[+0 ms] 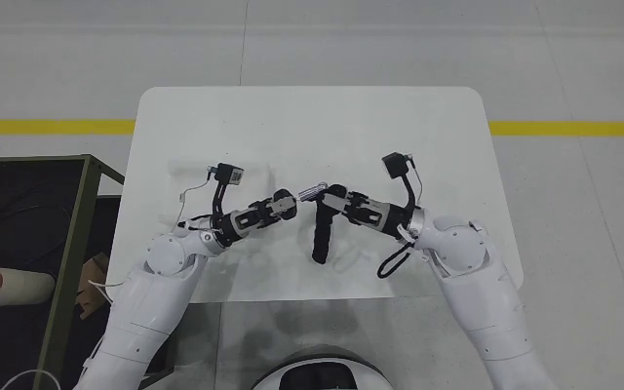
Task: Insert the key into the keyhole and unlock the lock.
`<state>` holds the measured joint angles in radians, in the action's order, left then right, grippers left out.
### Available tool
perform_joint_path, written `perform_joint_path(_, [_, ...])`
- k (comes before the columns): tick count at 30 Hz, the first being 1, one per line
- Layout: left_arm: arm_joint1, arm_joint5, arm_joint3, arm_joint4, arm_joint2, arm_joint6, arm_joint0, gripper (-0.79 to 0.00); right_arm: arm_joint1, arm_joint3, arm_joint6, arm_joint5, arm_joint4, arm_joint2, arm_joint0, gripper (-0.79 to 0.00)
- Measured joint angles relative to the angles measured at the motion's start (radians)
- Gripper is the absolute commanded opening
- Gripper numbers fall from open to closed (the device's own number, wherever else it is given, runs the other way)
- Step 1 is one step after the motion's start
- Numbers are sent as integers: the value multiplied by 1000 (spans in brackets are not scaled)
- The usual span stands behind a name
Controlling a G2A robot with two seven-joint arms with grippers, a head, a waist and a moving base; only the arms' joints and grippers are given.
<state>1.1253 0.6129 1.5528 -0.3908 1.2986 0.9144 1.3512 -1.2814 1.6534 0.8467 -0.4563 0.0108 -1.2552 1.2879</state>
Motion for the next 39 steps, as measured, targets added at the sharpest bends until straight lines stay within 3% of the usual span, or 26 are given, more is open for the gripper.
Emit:
perform_joint_path(4, [1,112,9,101,17,-41,4,-785,4,-9,12,8,-51,-9,-3,-785])
perform_joint_path(9, [13,246,25,350,37,-215,19,-785,8,-10,16,8,-56,-10,-4,-785])
perform_joint_path(17, [29,288,39,614,36,-412,25,-785,14,-12,11,6,-53,-6,-4,-785])
perform_joint_path(24, [50,349,92,1048,82,-717,46,-785,19,-10,0,8,-44,-3,-5,-785])
perform_joint_path(32, [62,271,133,1637,90,-1102,66,-785,21,-13,-34,19,-9,10,-14,-785])
perform_joint_path(39, [55,89,81,2070,52,-1457,64,-785,23,-13,-79,32,52,21,-18,-785])
